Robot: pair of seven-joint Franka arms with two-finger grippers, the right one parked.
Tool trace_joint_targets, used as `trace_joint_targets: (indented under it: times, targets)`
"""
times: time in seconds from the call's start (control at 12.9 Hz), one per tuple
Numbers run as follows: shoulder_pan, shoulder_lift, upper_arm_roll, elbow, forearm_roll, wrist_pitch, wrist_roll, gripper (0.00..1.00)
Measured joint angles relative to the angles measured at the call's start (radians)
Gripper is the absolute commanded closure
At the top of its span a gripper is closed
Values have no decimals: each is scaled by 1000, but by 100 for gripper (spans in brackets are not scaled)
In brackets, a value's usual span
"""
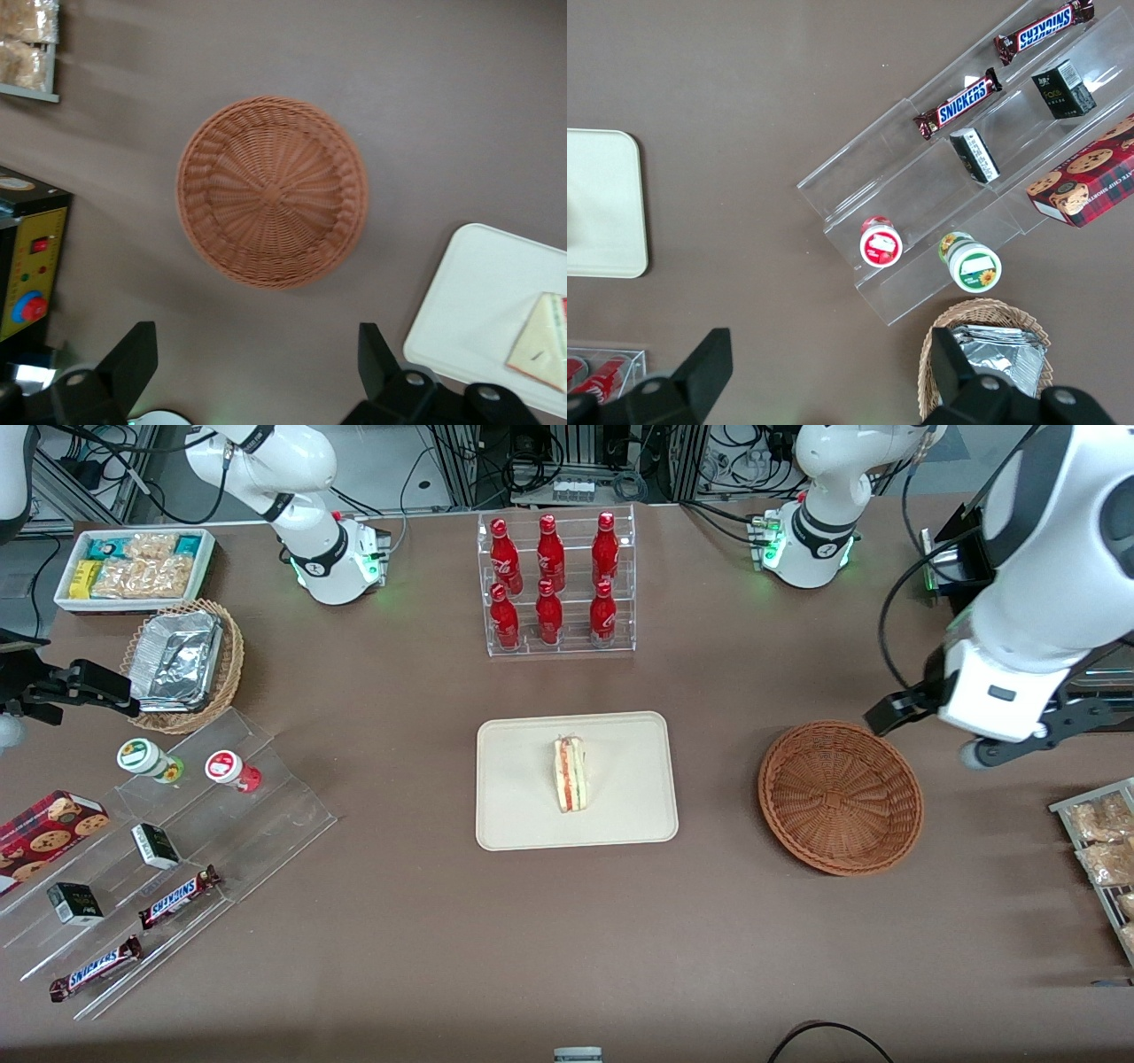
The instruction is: Place sandwich from basket to tray
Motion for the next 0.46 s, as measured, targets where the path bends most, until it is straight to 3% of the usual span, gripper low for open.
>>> trace_joint_targets:
  times: [0.46]
  targets:
    - [73,-76,0,-84,-52,0,130,0]
